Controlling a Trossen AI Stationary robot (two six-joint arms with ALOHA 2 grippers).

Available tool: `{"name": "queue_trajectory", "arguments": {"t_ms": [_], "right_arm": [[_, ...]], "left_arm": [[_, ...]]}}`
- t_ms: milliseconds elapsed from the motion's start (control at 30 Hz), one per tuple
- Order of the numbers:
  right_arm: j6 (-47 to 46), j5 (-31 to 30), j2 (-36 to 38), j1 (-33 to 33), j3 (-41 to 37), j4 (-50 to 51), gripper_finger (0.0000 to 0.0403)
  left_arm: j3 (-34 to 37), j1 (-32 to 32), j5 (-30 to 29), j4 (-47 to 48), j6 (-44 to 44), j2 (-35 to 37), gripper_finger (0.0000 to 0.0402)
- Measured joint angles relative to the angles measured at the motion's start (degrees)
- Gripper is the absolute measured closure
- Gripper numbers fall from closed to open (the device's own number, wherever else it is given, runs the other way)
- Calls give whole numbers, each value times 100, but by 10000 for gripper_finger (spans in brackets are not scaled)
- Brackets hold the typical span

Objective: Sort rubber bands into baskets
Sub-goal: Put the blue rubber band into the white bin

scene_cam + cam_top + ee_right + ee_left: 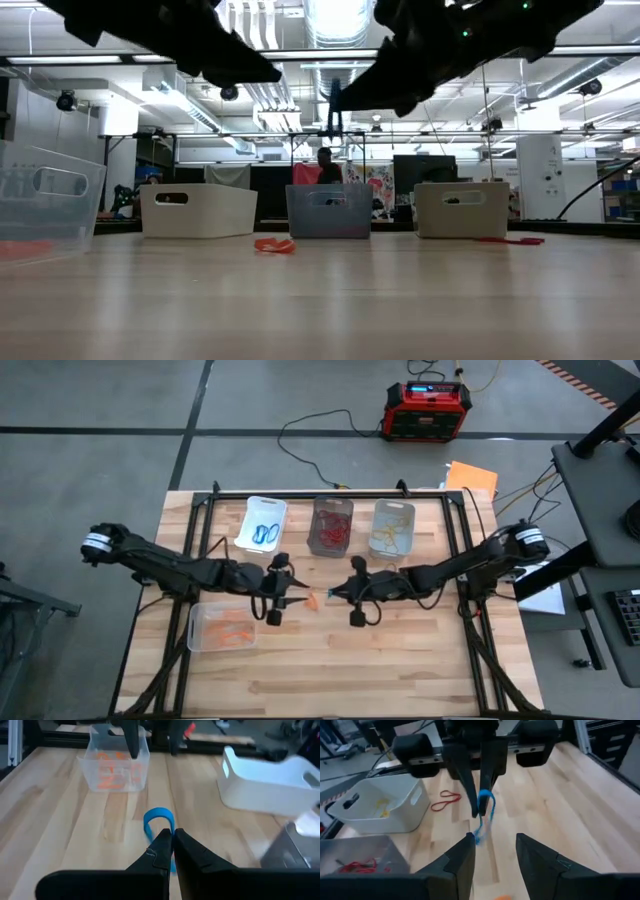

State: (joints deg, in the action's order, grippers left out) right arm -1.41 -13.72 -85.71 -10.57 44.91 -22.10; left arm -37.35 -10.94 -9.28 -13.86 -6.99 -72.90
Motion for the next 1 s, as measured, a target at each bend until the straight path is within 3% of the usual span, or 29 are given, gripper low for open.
{"name": "queue_trajectory", "arguments": {"t_ms": [267, 500, 600, 767, 1000], "right_arm": [[404, -5, -700, 14, 157, -1330, 394], [483, -336, -1185, 50, 613, -1496, 394], [530, -686, -1301, 46, 755, -1375, 394], [507, -897, -1351, 58, 857, -1479, 394], [499, -883, -1343, 47, 863, -1437, 394]], "left_arm": [[598, 0, 177, -1020, 155, -30, 229], [598, 7, 98, -1263, 175, -390, 201], [543, 11, -168, -1272, 166, -589, 196], [515, 26, -1228, -1262, 281, -805, 196], [519, 50, -1248, -1258, 303, -943, 199]]}}
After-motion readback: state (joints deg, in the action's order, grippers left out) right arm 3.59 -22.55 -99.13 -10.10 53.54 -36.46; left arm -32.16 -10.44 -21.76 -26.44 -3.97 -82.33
